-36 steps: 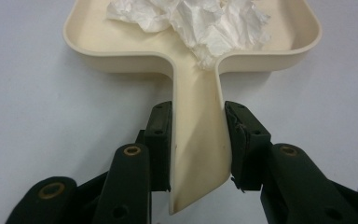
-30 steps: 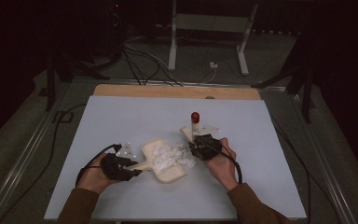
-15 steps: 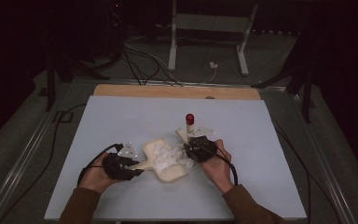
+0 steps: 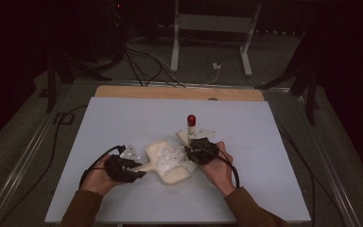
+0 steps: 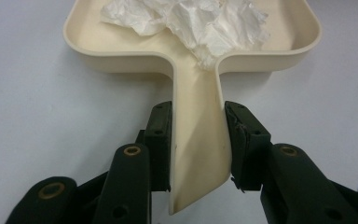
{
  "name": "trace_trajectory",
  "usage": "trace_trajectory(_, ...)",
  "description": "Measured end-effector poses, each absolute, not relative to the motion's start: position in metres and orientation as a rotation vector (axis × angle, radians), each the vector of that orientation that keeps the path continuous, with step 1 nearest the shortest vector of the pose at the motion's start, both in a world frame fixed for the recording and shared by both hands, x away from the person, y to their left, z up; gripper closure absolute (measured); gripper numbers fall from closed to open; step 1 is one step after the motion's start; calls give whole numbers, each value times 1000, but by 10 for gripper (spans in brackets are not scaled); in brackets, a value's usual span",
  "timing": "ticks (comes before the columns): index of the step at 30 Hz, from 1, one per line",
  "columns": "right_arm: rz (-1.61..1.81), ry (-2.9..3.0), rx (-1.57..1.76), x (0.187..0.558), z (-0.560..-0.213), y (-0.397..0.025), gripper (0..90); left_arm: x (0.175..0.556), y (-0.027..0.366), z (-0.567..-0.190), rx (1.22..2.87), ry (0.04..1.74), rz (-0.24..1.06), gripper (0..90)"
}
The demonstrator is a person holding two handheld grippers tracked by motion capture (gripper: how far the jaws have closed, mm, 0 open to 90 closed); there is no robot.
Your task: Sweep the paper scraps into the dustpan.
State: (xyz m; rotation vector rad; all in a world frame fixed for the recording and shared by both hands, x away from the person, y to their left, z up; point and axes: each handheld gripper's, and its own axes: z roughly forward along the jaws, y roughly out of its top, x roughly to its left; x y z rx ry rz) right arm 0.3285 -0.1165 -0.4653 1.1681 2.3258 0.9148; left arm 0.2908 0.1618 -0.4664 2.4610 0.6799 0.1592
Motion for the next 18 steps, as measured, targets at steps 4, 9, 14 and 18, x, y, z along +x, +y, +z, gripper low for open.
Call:
trace_trajectory(4, 923, 2330, 1171, 328, -465, -115, 669, 291, 162, -466, 2461, 680, 160, 658)
trace_trajectory(9, 930, 2337, 1165, 327, -465, -113, 669, 291, 161, -466, 2464, 678, 162, 658)
trace_trajectory(14, 937, 2342, 1167, 326, -464, -110, 669, 291, 161, -466, 2465, 677, 162, 657)
trace_trajectory(18, 943, 2343, 1166, 326, -464, -108, 669, 291, 160, -467, 2463, 679, 162, 657)
